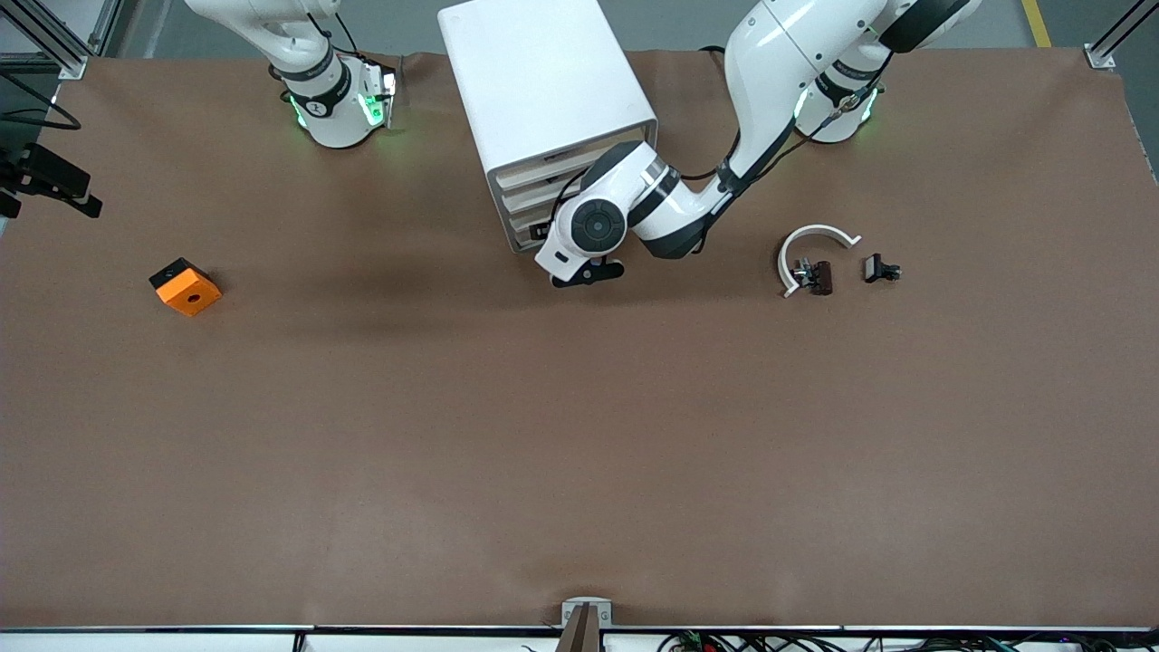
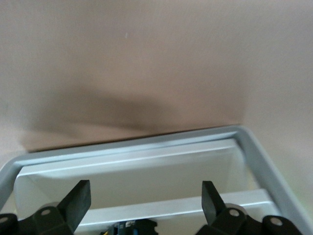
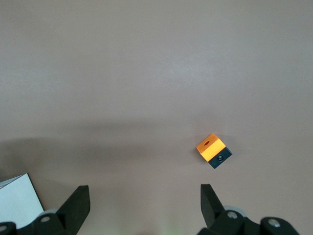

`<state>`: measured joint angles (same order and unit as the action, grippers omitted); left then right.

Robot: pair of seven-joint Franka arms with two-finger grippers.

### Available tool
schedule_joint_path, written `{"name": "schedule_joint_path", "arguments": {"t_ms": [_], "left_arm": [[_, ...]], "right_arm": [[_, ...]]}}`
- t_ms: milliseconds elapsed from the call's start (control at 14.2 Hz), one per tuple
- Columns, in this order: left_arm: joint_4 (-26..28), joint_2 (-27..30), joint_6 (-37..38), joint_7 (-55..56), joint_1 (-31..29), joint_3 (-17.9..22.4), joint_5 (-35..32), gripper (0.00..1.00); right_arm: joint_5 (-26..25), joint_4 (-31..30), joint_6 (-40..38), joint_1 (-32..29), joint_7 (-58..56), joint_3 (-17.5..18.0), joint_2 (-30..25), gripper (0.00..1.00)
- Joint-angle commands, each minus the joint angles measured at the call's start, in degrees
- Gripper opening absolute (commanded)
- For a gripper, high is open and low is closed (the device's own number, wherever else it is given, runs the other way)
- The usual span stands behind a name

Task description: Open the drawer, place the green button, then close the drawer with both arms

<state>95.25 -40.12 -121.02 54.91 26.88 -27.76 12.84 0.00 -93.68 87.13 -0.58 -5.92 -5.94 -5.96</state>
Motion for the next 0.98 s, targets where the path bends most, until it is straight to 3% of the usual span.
{"name": "schedule_joint_path", "arguments": {"t_ms": [0, 281, 773, 914], "left_arm": [[-4.0, 0.6, 0.6, -0.6, -4.1, 0.7, 0.3, 1.00], [-8.4, 2.6, 0.8, -0.5, -12.5, 0.8, -4.0, 1.00], [-9.2, 9.7, 1.1, -4.2, -22.7, 0.8, -27.6, 1.00], [-9.3, 11.9, 2.3, -9.0, -26.9, 0.6, -30.1, 1.00]], "right_arm": [[0.2, -1.7, 0.8, 0.6, -1.5, -0.4, -1.9, 1.00], [-0.8, -1.2, 1.0, 0.8, -2.3, 0.1, -1.9, 1.00], [-1.6, -1.2, 3.7, 1.3, -2.3, 0.3, -1.9, 1.00], [-1.6, -1.2, 3.7, 1.3, -2.3, 0.3, -1.9, 1.00]]}}
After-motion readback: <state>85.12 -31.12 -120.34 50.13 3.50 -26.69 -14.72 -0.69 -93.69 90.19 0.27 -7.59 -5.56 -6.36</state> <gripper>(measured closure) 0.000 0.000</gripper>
